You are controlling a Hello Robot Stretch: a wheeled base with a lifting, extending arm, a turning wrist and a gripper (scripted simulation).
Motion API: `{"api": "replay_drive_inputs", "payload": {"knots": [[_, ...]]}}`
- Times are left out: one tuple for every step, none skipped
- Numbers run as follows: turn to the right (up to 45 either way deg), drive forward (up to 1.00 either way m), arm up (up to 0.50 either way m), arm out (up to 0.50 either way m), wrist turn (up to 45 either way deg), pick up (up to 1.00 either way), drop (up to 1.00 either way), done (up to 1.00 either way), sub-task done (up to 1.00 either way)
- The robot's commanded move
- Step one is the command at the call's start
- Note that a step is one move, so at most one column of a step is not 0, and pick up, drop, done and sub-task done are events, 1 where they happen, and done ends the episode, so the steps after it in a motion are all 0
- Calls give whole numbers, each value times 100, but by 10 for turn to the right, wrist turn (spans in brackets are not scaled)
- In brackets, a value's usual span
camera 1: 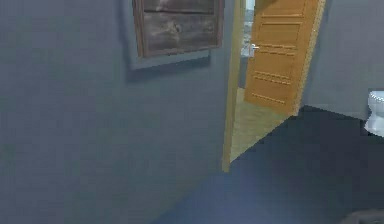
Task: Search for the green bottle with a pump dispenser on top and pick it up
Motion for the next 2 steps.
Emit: {"api": "replay_drive_inputs", "payload": {"knots": [[300,0,0,0,0,0,0,0,0],[0,5,0,0,0,0,0,0,0]]}}
